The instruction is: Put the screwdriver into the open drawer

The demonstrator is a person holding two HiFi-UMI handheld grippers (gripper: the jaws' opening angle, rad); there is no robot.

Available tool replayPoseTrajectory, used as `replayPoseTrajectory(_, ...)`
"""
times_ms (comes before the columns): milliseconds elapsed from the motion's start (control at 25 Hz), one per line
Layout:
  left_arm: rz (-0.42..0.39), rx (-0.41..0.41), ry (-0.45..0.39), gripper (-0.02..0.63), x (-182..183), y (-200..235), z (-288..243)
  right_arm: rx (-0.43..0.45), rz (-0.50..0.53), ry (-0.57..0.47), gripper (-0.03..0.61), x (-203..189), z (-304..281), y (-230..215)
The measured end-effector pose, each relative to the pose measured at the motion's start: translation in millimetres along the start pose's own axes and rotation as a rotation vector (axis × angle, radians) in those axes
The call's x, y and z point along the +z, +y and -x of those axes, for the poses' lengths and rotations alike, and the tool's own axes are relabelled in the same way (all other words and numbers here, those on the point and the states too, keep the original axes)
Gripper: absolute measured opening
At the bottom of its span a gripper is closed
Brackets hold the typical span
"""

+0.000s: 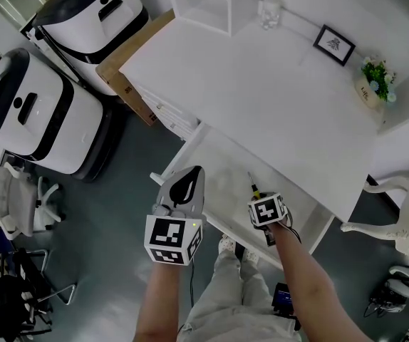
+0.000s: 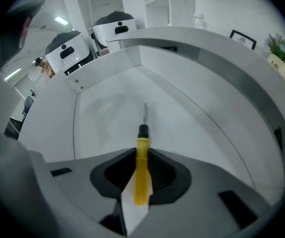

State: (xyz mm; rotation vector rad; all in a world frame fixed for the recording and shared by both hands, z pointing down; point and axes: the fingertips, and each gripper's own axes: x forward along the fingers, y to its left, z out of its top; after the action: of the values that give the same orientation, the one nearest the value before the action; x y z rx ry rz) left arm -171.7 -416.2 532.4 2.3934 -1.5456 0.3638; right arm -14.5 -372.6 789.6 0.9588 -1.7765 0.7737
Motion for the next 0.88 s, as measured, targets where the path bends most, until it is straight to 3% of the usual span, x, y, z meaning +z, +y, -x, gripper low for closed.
replayPoseTrajectory(240, 0.002, -0.013, -0.005, 0.009, 2, 3, -2, 0.001, -0.018, 0.029, 0.102, 0, -1, 0)
replayPoseTrajectory(400, 0.005, -0.016, -0.014, 0.009, 6, 3, -3, 0.025, -0.06, 0.033, 0.25, -3, -2, 1)
replayPoseTrajectory(520, 0.008, -0.018, -0.022, 0.009, 8, 3, -2, 0.035, -0.078, 0.031, 0.302, -4, -1, 2)
replayPoseTrajectory(880, 0.003, -0.012, -0.061, 0.009, 27, -6, 8, 0.031, -0.081, -0.018, 0.321, 10, 29, 1)
